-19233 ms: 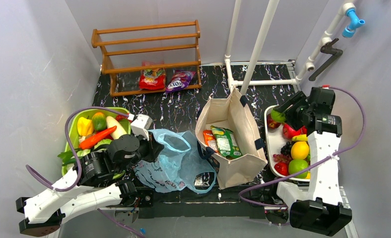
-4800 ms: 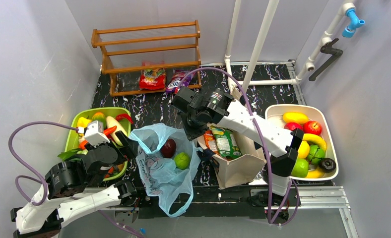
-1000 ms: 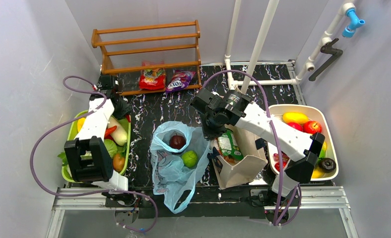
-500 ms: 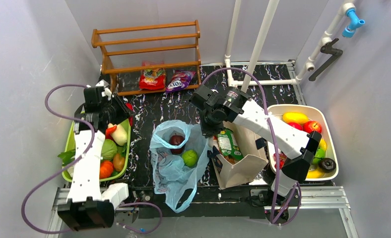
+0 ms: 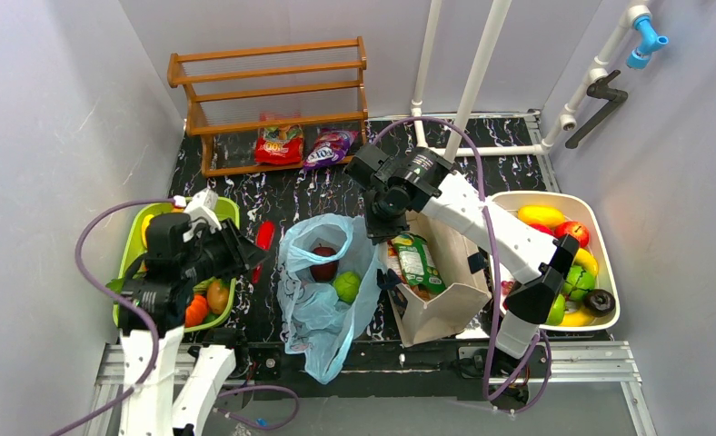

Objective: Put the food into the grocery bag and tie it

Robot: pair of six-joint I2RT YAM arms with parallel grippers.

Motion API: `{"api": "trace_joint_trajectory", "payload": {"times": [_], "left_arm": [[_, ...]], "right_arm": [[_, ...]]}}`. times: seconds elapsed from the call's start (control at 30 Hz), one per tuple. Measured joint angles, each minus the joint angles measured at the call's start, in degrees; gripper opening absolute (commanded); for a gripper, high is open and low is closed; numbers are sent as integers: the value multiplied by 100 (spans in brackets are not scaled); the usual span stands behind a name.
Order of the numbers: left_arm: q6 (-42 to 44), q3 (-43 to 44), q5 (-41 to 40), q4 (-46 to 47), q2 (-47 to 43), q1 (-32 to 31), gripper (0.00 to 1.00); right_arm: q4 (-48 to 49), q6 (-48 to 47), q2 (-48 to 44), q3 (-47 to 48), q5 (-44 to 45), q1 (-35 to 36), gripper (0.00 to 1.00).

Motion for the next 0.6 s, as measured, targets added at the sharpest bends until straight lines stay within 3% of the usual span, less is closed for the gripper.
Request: {"api": "trace_joint_trajectory", "payload": {"times": [0.13,0.27,0.6], "left_arm": [[-9,695,122,-304,-337,-223,0],[-37,1287,793,-105,-713,-326,0],[-981,549,3003,1373,-914,-459,0]], "right_arm": [[-48,2,0,9,-17,-20,1],[-90,4,2,79,-63,-22,1],[-203,2,170,479,-103,-109,1]]}}
